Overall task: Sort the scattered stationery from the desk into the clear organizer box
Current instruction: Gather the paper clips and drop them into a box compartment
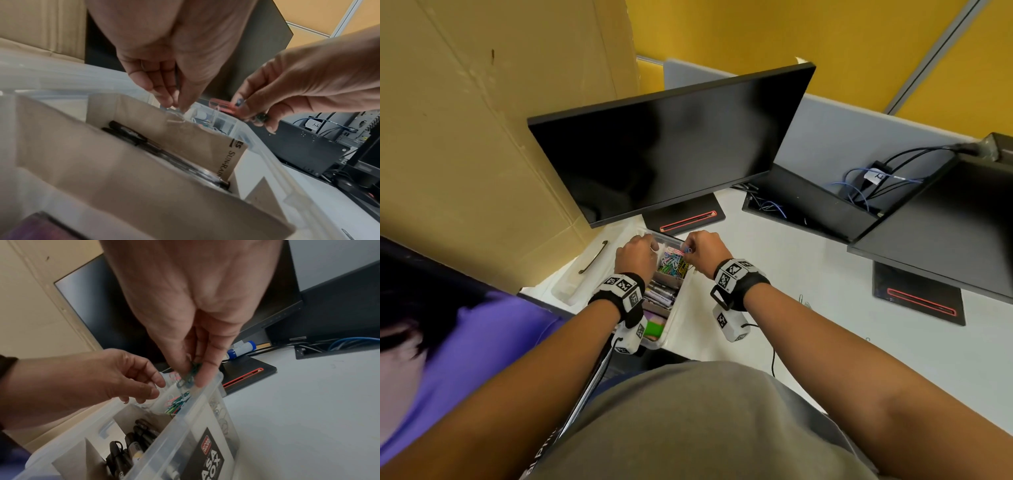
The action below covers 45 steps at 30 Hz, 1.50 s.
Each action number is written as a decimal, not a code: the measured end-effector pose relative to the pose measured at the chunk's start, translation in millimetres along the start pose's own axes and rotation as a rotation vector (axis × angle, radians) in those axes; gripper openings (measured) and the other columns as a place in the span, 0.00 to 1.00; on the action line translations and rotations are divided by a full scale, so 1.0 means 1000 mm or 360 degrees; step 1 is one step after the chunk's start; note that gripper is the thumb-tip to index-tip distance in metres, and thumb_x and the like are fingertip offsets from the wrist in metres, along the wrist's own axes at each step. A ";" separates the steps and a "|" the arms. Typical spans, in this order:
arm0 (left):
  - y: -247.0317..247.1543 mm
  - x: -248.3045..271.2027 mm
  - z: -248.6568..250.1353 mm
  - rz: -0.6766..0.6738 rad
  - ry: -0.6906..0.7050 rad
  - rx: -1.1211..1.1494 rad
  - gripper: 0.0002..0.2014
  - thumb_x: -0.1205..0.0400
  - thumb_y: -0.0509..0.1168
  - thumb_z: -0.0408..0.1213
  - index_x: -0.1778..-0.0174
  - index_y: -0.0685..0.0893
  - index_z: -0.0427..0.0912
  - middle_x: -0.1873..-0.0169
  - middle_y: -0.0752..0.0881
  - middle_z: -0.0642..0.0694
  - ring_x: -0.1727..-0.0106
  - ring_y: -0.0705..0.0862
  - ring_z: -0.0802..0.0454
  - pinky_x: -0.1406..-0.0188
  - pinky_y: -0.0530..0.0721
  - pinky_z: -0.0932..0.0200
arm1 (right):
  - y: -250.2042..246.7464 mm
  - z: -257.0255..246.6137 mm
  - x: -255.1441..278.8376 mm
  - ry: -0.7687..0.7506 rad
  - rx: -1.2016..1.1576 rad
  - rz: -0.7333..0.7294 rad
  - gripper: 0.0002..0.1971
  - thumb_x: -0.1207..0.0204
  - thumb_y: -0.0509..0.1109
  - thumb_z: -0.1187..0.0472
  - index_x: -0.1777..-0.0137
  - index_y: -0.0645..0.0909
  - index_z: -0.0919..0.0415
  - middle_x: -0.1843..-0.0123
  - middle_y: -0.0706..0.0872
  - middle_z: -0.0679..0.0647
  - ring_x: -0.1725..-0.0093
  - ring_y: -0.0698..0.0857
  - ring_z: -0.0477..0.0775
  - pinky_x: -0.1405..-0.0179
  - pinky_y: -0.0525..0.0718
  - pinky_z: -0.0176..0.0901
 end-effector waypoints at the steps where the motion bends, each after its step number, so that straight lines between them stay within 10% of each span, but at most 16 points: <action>1: 0.000 0.000 -0.001 0.0001 0.0008 0.0001 0.09 0.20 0.64 0.30 0.49 0.85 0.47 0.50 0.86 0.44 0.49 0.85 0.42 0.45 0.82 0.48 | 0.005 -0.001 -0.003 0.0017 0.0066 -0.0025 0.02 0.24 0.74 0.65 0.55 0.87 0.63 0.49 0.89 0.61 0.51 0.88 0.60 0.49 0.89 0.49; 16: 0.005 0.003 -0.003 -0.0010 0.0093 -0.0031 0.10 0.18 0.62 0.32 0.46 0.86 0.47 0.47 0.87 0.46 0.47 0.85 0.44 0.42 0.74 0.48 | 0.027 -0.015 -0.011 -0.0086 0.0186 0.0033 0.12 0.22 0.70 0.68 0.40 0.86 0.62 0.44 0.89 0.63 0.44 0.87 0.62 0.41 0.85 0.53; 25: 0.008 0.001 0.013 0.0019 0.0127 0.0016 0.05 0.18 0.66 0.36 0.50 0.84 0.50 0.50 0.86 0.48 0.52 0.85 0.47 0.43 0.72 0.49 | -0.003 0.008 -0.001 -0.0060 -0.0197 0.0274 0.10 0.18 0.65 0.66 0.43 0.87 0.61 0.49 0.90 0.56 0.55 0.86 0.50 0.52 0.83 0.38; 36: 0.028 0.005 0.103 -0.0166 0.0384 0.0156 0.07 0.17 0.67 0.36 0.44 0.84 0.46 0.47 0.86 0.45 0.49 0.86 0.46 0.43 0.85 0.47 | -0.029 0.095 0.033 0.0189 -0.0091 0.0366 0.13 0.19 0.66 0.64 0.35 0.82 0.57 0.37 0.82 0.58 0.43 0.84 0.57 0.40 0.84 0.51; 45: 0.088 0.035 0.175 -0.0545 0.0647 0.0027 0.11 0.18 0.68 0.38 0.40 0.81 0.46 0.46 0.82 0.47 0.48 0.84 0.48 0.42 0.75 0.53 | -0.041 0.200 0.087 0.0557 0.0050 0.0284 0.15 0.20 0.65 0.64 0.34 0.80 0.58 0.36 0.79 0.60 0.37 0.81 0.60 0.41 0.82 0.54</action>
Point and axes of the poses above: each hand's wrist, its own x-axis away from the middle knuckle, its own y-axis out of the palm, z = x × y, the point moved 7 cm from there along -x, towards the middle knuckle
